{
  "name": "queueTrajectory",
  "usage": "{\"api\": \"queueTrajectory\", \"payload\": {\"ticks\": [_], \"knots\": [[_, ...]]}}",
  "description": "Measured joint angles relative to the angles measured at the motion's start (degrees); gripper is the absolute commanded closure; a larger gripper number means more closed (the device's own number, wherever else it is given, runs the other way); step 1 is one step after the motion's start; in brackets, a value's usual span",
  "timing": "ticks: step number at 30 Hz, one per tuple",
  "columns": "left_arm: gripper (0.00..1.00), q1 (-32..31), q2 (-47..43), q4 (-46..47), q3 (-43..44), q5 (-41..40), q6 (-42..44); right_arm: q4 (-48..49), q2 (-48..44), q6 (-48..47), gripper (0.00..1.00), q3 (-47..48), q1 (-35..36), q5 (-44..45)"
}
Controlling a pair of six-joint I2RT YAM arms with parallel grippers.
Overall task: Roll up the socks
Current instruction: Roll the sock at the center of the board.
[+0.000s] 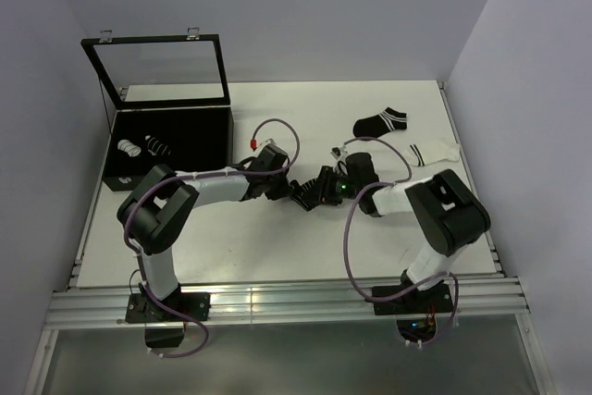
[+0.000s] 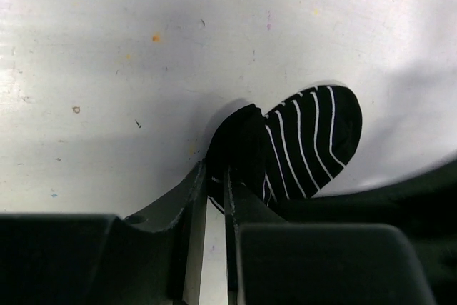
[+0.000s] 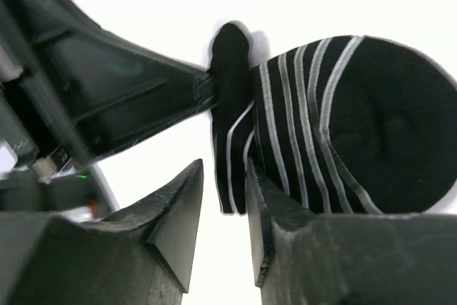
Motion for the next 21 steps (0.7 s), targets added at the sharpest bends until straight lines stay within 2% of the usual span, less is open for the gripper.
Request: {"api": "queueTrajectory", "payload": {"ticks": [5, 10, 15, 21], "knots": [[0.84, -0.61, 1.03, -5.01, 3.67, -1.33, 2.27, -12.98, -11.43, -9.01, 0.58, 1.31, 7.13, 14.71], [0.83, -1.18, 1.22, -9.77, 6.12, -2.32, 4.50, -18.08, -19.19, -16.90, 0.58, 3.06, 16.20, 30.67], [0.83, -1.38, 1.62, -12.74, 7.74, -2.75, 5.97, -20.02, -19.15, -23.06, 0.58, 3.67, 23.08, 42.69], [0.83, -1.38, 1.99, -13.99, 8.59, -2.69, 6.32, -20.00, -14.43, -27.34, 0.58, 3.67, 28.20, 51.71]]}}
